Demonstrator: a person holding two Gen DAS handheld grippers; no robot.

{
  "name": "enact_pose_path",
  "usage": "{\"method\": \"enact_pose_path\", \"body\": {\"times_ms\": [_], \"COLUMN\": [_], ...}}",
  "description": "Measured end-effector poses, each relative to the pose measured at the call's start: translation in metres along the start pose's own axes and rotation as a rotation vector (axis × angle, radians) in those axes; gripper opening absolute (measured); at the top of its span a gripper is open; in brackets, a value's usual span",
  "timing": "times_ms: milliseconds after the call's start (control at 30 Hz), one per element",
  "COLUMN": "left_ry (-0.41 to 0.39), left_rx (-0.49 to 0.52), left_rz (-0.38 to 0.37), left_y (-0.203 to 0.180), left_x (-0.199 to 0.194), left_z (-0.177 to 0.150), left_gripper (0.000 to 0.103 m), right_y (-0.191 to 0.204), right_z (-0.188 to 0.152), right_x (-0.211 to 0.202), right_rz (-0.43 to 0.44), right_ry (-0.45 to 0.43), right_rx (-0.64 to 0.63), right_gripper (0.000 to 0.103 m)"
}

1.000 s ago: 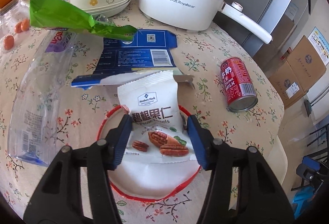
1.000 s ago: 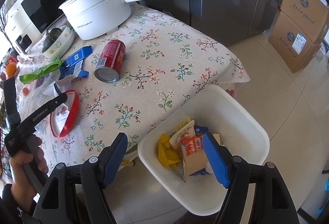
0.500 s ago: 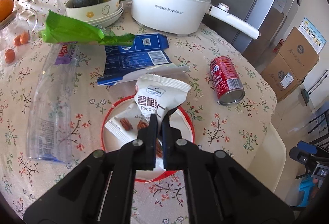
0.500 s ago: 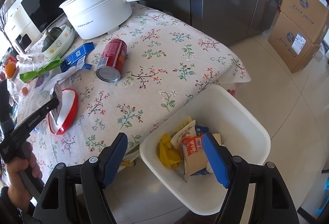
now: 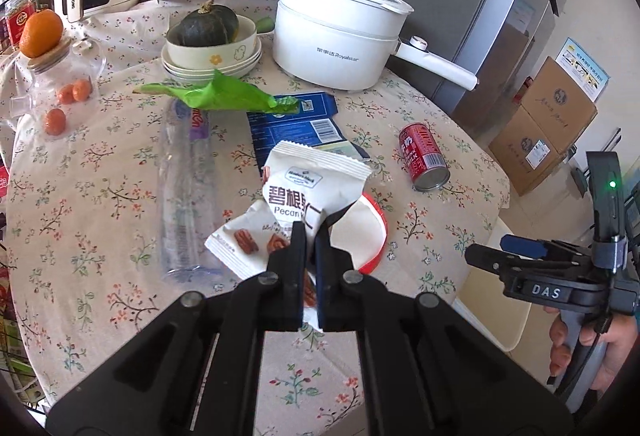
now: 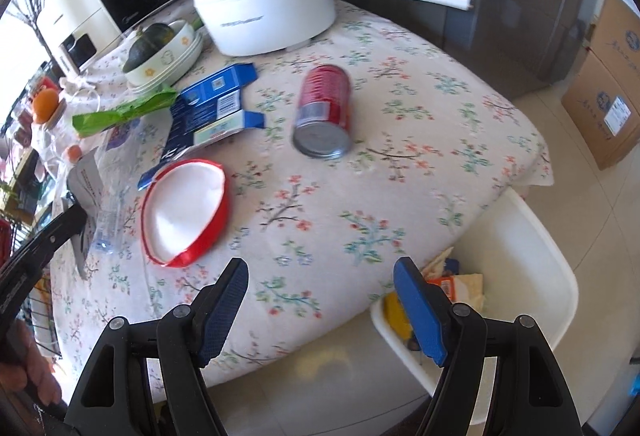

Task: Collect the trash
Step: 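Grasp the red-rimmed paper plate rim with the right gripper while the left gripper holds the pecan bag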

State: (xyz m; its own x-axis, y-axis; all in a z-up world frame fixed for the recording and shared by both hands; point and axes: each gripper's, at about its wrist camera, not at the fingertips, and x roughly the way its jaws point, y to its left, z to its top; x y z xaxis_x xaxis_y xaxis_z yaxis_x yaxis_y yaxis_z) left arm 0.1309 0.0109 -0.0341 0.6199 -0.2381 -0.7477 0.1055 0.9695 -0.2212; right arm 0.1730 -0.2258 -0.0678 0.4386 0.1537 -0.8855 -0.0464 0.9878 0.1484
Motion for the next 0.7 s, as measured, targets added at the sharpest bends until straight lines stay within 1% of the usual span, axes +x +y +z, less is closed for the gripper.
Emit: {"method": "enact_pose_path", "body": {"times_ms": [167,300,600,700], "left_ry": [0.014,0.028,0.045,0.049], "left_rx": [-0.016,-0.032,-0.057,-0.062], "left_rz": [0.007,0.015,0.025,0.026], "left_y": [0.021,0.038,0.061,0.065], "left_x": [-0.01,-0.014,-0.02,-0.021], "left_z": [-0.007,-0.013,-0.02,-0.022], "left_gripper": [0.005,0.005,0.005,0.005], "right_y": [0.033,0.052,0.07,0.076], "right_z": [0.005,0.009,0.016,0.017], "right_x": [0.019,0.034,0.057,0.062], "right_rz": [0.018,0.025,0.013,0.004], "right_ry": [0.016,0.025,0.028,0.028], "right_rx": [-0.017,-0.017,0.018,0.013], "right_gripper": [0.077,0.077,0.076,0.073]}}
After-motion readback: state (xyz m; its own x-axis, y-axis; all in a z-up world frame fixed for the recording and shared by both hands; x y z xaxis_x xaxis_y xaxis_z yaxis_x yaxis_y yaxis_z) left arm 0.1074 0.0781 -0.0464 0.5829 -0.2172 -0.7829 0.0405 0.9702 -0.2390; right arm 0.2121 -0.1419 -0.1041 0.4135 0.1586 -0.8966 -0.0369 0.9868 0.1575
